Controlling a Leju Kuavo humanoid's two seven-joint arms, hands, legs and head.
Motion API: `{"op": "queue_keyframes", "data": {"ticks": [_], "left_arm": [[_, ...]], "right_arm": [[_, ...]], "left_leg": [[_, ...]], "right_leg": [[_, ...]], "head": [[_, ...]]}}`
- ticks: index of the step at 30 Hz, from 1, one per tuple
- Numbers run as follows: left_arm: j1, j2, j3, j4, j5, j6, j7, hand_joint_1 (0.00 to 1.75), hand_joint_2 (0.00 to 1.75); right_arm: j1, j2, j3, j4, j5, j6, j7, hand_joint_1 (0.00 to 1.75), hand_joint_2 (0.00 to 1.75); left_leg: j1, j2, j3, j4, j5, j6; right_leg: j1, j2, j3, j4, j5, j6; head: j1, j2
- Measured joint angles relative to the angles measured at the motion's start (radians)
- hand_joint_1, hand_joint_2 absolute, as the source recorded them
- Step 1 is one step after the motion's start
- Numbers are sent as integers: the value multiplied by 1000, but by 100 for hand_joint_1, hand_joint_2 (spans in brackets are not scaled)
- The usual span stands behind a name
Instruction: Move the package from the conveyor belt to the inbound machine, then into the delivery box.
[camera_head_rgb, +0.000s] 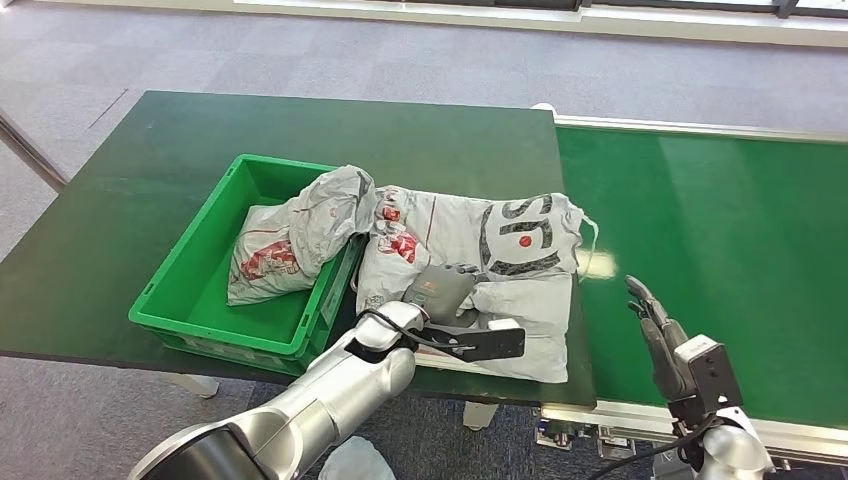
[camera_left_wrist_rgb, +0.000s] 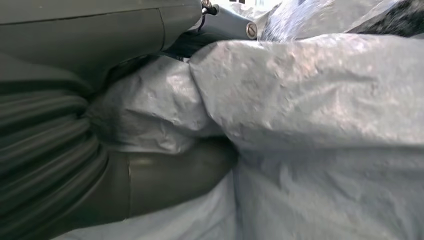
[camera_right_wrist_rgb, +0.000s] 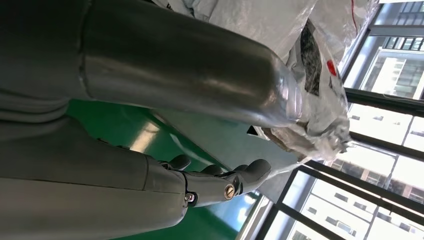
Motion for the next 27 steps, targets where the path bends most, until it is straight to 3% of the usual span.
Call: {"op": "queue_keyframes", "data": {"ticks": [9,23,27], "left_arm": [[27,1,39,-39,26,160,-70,175,175],[38,1,63,-71,32,174,-82,175,175],[48,2,78,-90,57,230,-139,175,175]], "right_arm": [[-1,0,0,0,-8,0,0,0,0],[-1,0,0,0,-9,0,0,0,0],[-1,0,0,0,-13,0,0,0,0]], "left_leg": [[0,0,0,0,0,0],[0,-1,-1,0,0,0],[0,-1,-1,0,0,0]], "right_leg": [[0,0,0,0,0,0],[0,-1,0,0,0,0],[0,-1,0,0,0,0]], "head": [[0,0],[0,0],[0,0]]}}
